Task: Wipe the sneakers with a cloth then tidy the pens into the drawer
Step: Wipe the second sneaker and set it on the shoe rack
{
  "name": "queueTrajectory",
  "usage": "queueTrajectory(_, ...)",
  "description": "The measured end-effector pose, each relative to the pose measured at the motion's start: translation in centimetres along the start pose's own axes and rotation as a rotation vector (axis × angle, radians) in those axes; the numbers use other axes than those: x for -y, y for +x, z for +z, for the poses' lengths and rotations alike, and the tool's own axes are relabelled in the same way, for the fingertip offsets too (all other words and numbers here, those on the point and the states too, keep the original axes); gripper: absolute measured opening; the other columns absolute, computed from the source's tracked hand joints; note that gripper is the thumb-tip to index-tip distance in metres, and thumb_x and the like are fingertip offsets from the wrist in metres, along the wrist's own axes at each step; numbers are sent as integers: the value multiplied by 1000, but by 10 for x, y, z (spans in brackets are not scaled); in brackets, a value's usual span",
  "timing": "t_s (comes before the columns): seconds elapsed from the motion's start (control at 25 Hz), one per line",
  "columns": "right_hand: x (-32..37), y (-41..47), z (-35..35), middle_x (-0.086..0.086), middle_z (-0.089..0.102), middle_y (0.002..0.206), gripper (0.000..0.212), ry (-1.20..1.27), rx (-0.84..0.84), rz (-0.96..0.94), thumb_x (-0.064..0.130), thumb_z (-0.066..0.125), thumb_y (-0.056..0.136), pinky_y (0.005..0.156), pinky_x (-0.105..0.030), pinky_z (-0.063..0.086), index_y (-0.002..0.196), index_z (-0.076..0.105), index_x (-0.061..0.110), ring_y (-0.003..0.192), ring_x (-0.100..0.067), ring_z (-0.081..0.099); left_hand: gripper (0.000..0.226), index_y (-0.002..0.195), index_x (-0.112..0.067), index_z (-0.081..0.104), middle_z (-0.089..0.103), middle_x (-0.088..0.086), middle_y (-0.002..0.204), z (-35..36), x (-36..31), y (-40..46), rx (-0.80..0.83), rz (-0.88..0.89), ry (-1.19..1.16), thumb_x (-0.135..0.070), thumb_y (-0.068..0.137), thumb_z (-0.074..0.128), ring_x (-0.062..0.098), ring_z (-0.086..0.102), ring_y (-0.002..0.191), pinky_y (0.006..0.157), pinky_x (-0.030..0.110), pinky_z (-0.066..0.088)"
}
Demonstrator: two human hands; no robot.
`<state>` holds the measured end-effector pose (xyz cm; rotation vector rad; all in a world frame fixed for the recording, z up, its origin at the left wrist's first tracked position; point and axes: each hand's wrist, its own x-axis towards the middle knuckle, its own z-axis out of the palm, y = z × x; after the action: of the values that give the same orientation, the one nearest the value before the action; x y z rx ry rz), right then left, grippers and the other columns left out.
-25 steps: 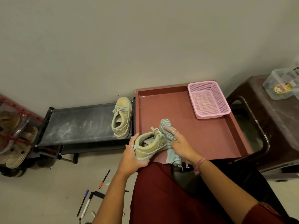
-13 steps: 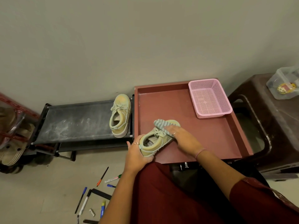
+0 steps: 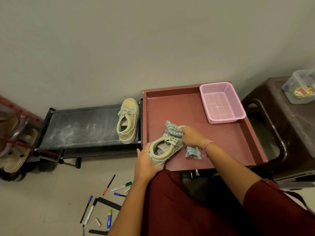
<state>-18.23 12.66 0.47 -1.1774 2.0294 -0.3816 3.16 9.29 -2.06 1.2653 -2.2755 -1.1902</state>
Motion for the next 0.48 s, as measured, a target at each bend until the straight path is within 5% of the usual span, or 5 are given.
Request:
queueTrajectory(0.16, -4, -21, -50, -2, 66, 84, 46, 339, 12, 46, -14, 35, 83, 58, -14, 51, 102, 69, 11, 73, -14, 62, 76, 126, -31, 50, 60, -21, 113, -1, 2, -1, 29, 17, 35, -24, 57, 83, 4, 54, 112, 119, 47, -3)
queueTrajectory(0.28, -18, -6, -52, -12, 68, 103, 46, 159, -240, 14, -11, 39, 80, 77, -29, 53, 112, 67, 7, 93, -28, 62, 78, 128, -28, 50, 59, -20, 115, 0, 1, -2, 31, 2, 38, -23, 57, 83, 4, 53, 114, 117, 44, -7)
queueTrajectory(0.36, -26, 5, -27, -18, 62, 121, 47, -60, -215, 60, -7, 42, 83, 94, -37, 47, 125, 58, 4, 110, -33, 57, 78, 128, -27, 50, 59, -19, 115, -1, 0, -2, 36, -11, 34, -23, 57, 83, 5, 53, 114, 117, 42, -8)
queueTrajectory(0.48, -28, 2, 22, -16, 29, 152, 50, -346, -113, -16, 1, 39, 94, 114, -31, 21, 144, 33, 2, 140, -28, 30, 76, 126, -28, 50, 61, -17, 112, -1, -3, -2, 22, -27, 27, -22, 57, 82, 7, 55, 112, 119, 42, -2)
